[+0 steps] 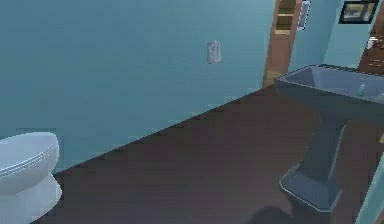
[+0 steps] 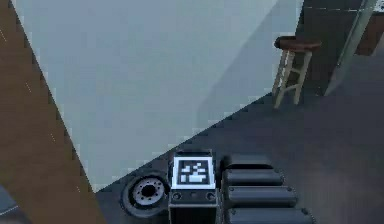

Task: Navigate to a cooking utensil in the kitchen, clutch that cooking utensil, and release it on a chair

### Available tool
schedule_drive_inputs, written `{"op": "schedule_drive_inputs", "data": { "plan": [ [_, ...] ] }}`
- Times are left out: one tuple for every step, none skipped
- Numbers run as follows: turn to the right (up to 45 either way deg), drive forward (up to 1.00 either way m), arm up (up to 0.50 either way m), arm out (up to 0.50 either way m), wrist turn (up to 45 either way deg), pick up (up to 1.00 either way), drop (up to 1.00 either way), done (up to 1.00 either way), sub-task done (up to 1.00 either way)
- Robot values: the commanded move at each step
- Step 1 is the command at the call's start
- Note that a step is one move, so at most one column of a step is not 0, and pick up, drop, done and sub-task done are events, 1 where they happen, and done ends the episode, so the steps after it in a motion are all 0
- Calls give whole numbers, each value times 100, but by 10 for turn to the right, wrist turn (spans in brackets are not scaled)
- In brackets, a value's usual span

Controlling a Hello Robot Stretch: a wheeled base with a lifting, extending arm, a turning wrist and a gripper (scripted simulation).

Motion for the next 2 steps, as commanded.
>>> {"op": "schedule_drive_inputs", "data": {
  "plan": [
    [0, 100, 0, 0, 0, 0, 0, 0, 0],
    [0, 70, 0, 0, 0, 0, 0, 0, 0]
  ]
}}
